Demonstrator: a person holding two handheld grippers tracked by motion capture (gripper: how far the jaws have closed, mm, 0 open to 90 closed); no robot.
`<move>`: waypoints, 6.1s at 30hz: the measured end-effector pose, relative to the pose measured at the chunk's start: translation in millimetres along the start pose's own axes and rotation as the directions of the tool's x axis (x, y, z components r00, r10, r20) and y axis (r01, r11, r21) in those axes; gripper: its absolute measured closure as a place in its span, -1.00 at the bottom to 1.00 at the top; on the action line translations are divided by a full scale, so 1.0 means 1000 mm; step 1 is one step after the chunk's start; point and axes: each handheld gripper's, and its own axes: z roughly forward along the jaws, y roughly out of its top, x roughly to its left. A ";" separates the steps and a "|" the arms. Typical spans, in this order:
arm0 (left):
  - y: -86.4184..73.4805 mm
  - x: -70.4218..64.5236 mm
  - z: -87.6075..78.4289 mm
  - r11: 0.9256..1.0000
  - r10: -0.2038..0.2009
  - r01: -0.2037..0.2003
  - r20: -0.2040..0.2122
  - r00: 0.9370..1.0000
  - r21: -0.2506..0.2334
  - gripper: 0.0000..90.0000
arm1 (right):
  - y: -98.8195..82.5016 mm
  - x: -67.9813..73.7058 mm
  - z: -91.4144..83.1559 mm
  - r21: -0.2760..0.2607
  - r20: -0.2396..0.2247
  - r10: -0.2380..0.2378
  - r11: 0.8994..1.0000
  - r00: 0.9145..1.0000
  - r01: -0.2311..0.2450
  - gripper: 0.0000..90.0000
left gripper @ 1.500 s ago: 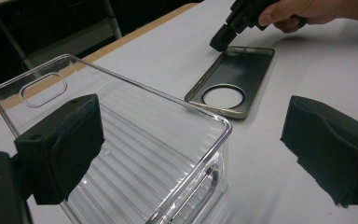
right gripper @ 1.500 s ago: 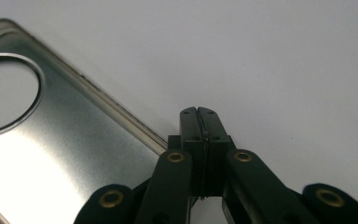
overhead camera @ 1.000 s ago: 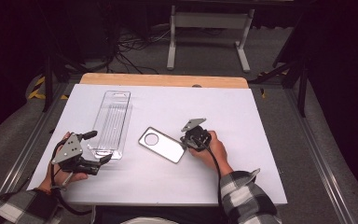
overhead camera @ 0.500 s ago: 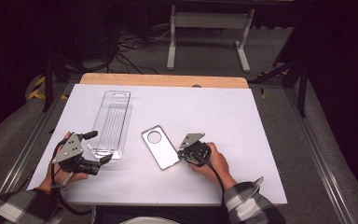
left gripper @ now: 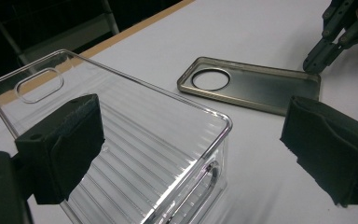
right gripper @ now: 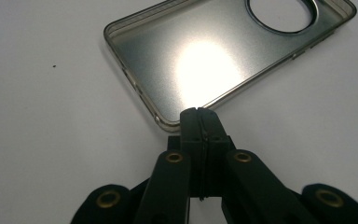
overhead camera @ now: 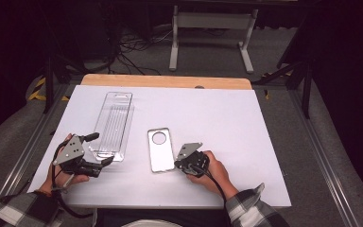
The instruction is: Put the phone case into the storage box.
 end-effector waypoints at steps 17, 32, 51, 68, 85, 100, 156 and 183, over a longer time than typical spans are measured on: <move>0.001 -0.001 0.000 1.000 0.003 -0.003 0.003 1.000 -0.001 -0.86 | 0.003 0.004 0.004 -0.021 -0.023 -0.021 1.000 0.999 0.021 0.90; 0.002 -0.001 0.001 1.000 0.016 -0.016 0.001 1.000 0.011 -0.87 | 0.025 -0.034 -0.012 -0.063 0.064 0.046 0.997 0.997 -0.042 -0.52; 0.000 -0.004 0.004 1.000 0.013 -0.013 0.005 1.000 0.014 -0.87 | 0.087 -0.100 0.027 0.093 0.042 0.159 0.982 0.986 -0.162 -0.43; -0.001 -0.003 0.003 0.999 0.026 -0.026 0.018 1.000 0.026 -0.87 | 0.104 -0.118 0.065 0.296 -0.007 0.177 0.940 0.984 -0.167 0.27; -0.001 -0.004 0.005 0.999 0.024 -0.024 0.019 1.000 0.032 -0.86 | 0.110 -0.121 0.074 0.366 -0.015 0.070 0.929 0.997 -0.060 0.83; -0.001 -0.002 0.004 1.000 0.008 -0.008 0.023 1.000 0.022 -0.86 | 0.115 -0.104 0.074 0.382 0.043 -0.145 0.916 0.988 0.118 0.92; 0.093 -0.008 0.054 0.999 -0.037 0.039 0.087 0.996 -0.029 -0.60 | 0.084 -0.021 -0.055 -0.081 0.546 -0.288 0.917 0.787 0.392 0.94; 0.114 -0.011 0.081 0.995 -0.098 0.096 0.140 0.985 0.019 0.50 | 0.094 0.018 -0.042 0.070 0.698 -0.442 0.825 0.564 0.560 0.94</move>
